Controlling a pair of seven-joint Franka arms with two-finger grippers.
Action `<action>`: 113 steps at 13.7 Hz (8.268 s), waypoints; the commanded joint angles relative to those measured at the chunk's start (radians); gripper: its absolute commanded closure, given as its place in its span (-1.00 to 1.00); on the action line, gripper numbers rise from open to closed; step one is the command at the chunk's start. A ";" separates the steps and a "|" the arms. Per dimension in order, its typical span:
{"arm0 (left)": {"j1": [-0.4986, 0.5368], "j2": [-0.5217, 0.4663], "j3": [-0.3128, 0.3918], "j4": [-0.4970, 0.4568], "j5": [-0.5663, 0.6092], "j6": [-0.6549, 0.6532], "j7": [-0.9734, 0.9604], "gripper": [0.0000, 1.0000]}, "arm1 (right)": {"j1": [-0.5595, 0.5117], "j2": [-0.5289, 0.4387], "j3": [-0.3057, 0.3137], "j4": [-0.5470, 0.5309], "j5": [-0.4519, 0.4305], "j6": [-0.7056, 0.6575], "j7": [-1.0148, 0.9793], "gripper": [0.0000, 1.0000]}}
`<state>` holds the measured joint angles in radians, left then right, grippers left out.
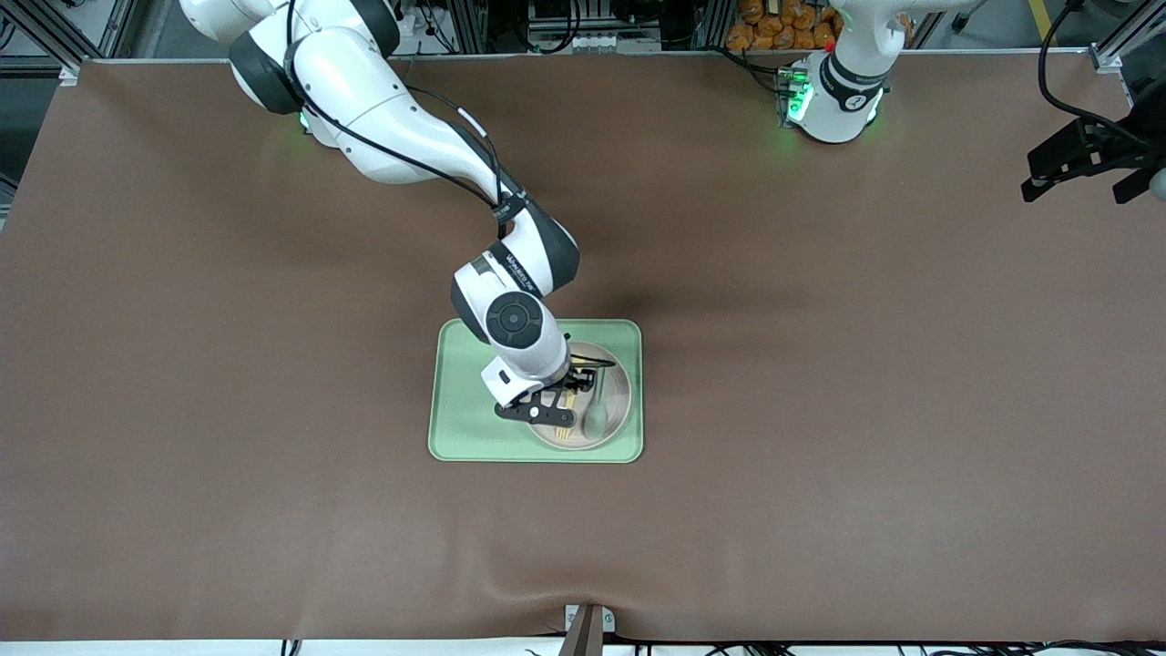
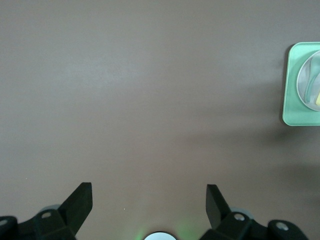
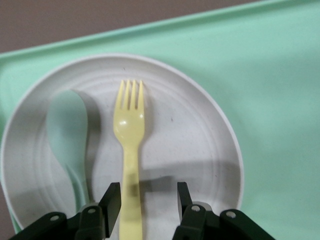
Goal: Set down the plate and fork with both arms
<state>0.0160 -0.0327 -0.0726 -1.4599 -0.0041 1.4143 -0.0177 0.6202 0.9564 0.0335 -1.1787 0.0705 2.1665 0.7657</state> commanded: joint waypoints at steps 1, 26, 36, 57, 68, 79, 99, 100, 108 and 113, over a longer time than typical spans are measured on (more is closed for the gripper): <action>-0.010 -0.007 0.004 -0.023 0.013 0.012 -0.005 -1.00 | 0.007 0.018 -0.009 0.034 -0.011 -0.024 0.044 0.00; -0.010 0.028 -0.027 0.007 0.019 0.012 -0.034 -1.00 | 0.018 0.021 0.000 0.051 -0.023 -0.034 0.092 1.00; -0.008 0.023 -0.027 0.006 0.019 0.011 -0.034 -1.00 | -0.117 -0.070 0.043 0.047 -0.001 -0.178 -0.023 1.00; -0.011 0.020 -0.027 0.007 0.019 0.008 -0.034 -1.00 | -0.212 -0.225 0.045 -0.380 -0.001 0.035 -0.275 1.00; -0.010 0.020 -0.027 0.007 0.019 0.008 -0.031 -1.00 | -0.201 -0.217 0.048 -0.378 0.028 0.053 -0.267 0.06; -0.010 0.020 -0.027 0.006 0.015 0.006 -0.028 -1.00 | -0.266 -0.249 0.049 -0.236 0.051 -0.109 -0.278 -1.00; -0.002 0.020 -0.022 0.003 0.018 0.005 -0.031 -1.00 | -0.616 -0.827 0.106 -0.329 -0.005 -0.565 -0.497 -1.00; -0.002 0.020 -0.024 0.006 0.018 0.005 -0.031 -1.00 | -0.617 -0.875 0.106 -0.379 -0.012 -0.559 -0.508 -1.00; -0.001 0.020 -0.019 0.001 0.016 0.005 -0.028 -1.00 | -0.629 -0.999 0.066 -0.524 -0.034 -0.512 -0.525 -1.00; -0.002 0.019 -0.022 0.007 0.015 0.005 -0.024 -1.00 | -0.642 -0.912 0.060 -0.331 -0.046 -0.643 -0.525 -1.00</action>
<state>0.0134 -0.0110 -0.0904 -1.4660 -0.0040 1.4274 -0.0417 0.0029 0.0090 0.0855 -1.6112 0.0381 1.5974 0.2517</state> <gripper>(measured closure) 0.000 0.000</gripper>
